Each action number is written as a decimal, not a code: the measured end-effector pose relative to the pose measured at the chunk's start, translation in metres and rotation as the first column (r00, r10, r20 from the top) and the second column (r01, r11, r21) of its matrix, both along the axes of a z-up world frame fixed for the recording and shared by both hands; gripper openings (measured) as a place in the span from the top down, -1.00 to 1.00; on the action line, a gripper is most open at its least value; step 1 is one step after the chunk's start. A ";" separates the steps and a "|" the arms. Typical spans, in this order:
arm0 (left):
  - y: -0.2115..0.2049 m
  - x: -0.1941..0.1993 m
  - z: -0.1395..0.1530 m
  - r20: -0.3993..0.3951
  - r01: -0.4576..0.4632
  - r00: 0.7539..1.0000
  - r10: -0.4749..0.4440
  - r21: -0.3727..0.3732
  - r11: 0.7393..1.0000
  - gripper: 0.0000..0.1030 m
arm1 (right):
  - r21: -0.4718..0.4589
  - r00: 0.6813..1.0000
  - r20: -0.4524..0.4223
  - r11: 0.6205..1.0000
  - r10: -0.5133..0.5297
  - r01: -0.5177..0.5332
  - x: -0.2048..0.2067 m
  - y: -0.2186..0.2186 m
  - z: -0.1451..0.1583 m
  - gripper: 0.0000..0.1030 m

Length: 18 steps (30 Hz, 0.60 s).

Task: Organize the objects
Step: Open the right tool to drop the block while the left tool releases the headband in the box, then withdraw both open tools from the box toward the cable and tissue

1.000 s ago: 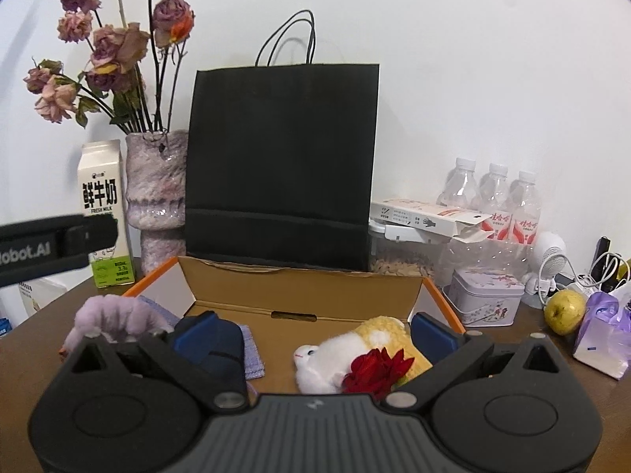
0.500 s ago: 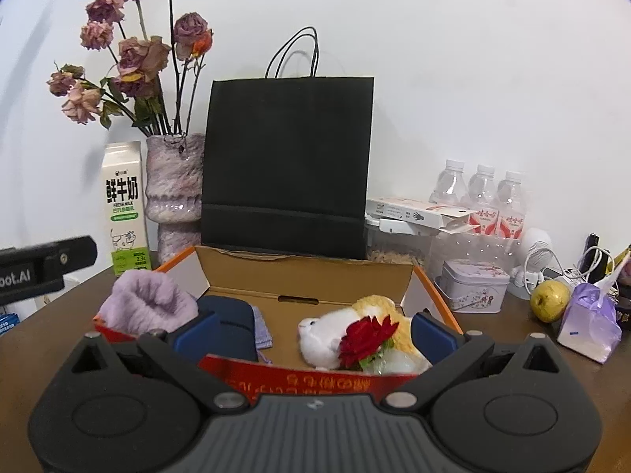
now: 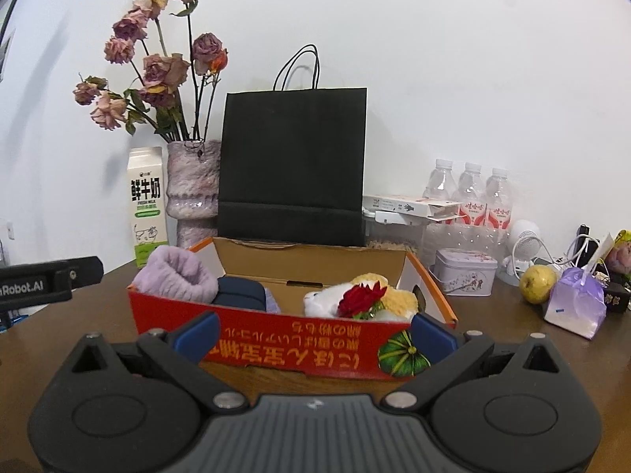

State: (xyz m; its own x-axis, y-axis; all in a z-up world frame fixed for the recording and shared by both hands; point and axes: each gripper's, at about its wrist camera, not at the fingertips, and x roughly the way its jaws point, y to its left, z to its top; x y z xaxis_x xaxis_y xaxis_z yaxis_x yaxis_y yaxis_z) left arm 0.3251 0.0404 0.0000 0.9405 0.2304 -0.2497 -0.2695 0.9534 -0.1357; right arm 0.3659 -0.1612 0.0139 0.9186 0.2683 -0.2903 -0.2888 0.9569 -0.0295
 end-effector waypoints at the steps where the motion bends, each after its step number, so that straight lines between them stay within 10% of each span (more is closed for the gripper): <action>1: 0.000 -0.003 -0.001 0.000 0.005 1.000 -0.005 -0.017 1.000 -1.00 | -0.002 1.000 0.003 1.000 -0.001 0.001 -0.004 -0.001 -0.001 -1.00; 18: -0.019 -0.047 -0.016 -0.073 0.083 0.994 -0.086 -0.038 0.996 -1.00 | 0.010 1.000 -0.006 1.000 0.011 -0.011 -0.064 -0.047 -0.012 -1.00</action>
